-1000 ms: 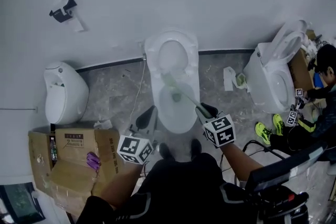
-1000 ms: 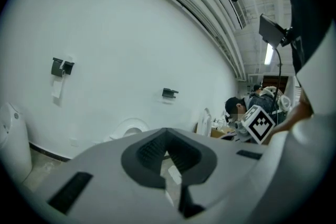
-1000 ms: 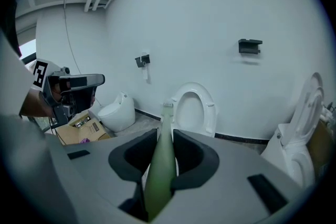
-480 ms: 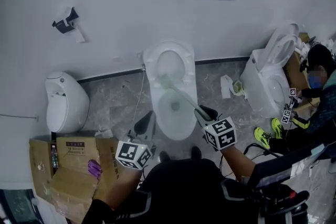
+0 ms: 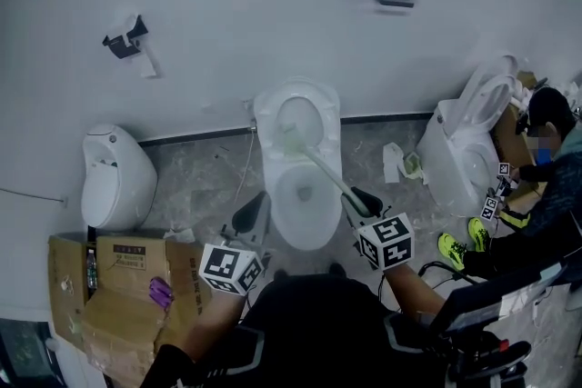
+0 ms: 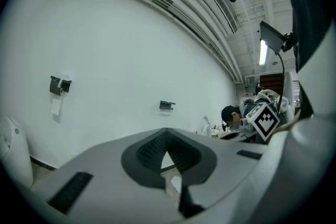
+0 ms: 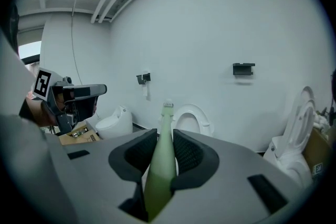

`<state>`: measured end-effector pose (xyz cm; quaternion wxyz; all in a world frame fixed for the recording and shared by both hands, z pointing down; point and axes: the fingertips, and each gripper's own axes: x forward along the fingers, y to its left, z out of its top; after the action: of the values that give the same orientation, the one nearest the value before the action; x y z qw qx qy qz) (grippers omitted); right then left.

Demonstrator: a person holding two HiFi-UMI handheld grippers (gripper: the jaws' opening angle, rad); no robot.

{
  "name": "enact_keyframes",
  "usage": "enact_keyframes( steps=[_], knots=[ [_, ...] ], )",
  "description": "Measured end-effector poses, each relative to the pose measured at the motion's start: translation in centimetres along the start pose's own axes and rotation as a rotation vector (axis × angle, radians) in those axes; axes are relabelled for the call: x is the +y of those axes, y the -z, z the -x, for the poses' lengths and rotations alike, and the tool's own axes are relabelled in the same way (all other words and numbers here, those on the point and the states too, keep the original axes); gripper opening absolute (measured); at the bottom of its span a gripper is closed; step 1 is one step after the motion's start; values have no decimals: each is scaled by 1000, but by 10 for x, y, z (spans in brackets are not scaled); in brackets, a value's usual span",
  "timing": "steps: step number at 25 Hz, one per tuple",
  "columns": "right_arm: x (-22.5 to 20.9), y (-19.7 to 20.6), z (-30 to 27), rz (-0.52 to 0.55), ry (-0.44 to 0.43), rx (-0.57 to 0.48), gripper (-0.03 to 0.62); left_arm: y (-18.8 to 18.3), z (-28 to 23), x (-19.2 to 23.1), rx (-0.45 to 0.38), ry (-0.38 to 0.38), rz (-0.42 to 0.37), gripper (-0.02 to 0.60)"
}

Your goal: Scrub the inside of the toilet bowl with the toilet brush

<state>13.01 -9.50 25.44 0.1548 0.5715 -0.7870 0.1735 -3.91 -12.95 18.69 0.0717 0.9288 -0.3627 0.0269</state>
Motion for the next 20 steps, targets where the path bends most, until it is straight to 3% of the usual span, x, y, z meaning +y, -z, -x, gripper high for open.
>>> enact_keyframes(
  steps=[20],
  knots=[
    [-6,-7,6,1,1,-5,101,-5,-11,-2,0,4,-13,9]
  ],
)
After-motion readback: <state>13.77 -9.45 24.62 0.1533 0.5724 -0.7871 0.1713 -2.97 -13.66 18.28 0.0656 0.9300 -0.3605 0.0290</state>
